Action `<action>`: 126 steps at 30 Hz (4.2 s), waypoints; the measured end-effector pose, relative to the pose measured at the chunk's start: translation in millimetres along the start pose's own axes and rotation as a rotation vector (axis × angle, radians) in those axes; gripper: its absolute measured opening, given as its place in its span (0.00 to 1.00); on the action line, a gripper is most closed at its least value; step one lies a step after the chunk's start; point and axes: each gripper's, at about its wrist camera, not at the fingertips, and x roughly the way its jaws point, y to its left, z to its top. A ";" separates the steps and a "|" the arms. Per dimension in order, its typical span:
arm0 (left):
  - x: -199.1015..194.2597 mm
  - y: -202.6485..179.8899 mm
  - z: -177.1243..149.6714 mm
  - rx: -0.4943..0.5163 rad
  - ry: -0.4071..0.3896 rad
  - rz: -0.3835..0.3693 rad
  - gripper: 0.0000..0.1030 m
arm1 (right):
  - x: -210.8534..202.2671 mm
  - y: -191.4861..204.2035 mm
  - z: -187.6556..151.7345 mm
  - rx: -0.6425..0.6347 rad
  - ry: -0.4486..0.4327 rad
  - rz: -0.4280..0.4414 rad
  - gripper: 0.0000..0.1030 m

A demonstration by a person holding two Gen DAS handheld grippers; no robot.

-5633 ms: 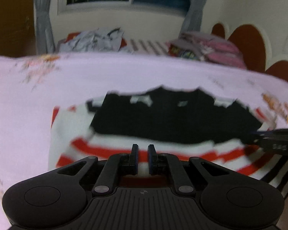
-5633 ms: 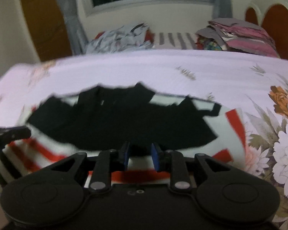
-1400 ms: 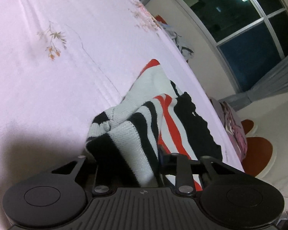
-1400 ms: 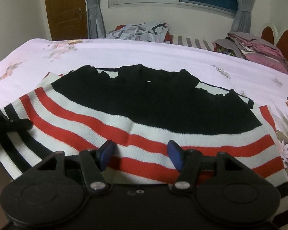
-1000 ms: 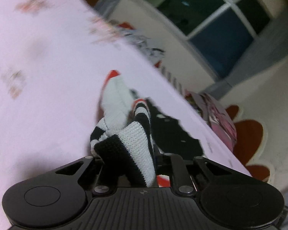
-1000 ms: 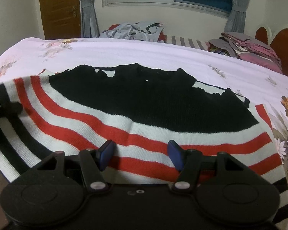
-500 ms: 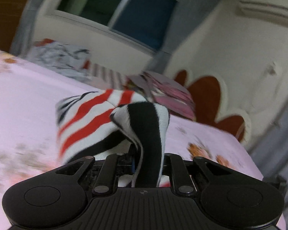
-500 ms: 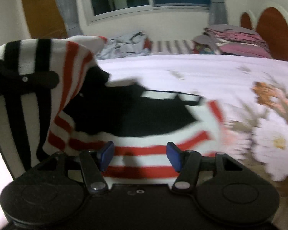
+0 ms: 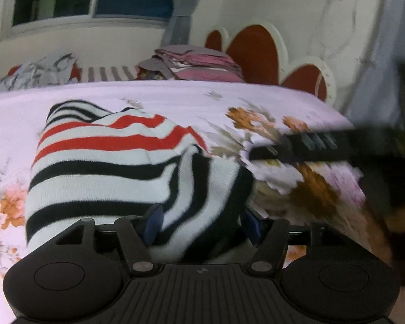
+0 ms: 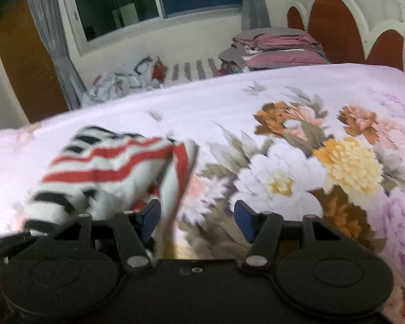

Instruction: Fold small clothes

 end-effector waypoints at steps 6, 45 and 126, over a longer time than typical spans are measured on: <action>-51.6 22.3 -0.4 -0.046 -0.068 0.035 0.61 | 15.6 10.6 11.9 0.107 0.078 0.189 0.66; -0.8 100.6 -14.0 -0.282 0.091 0.143 0.62 | -7.0 19.8 -49.1 0.085 0.197 0.072 0.19; 60.8 102.4 51.3 -0.153 0.094 0.253 0.69 | 74.0 44.5 8.9 -0.130 0.052 -0.073 0.21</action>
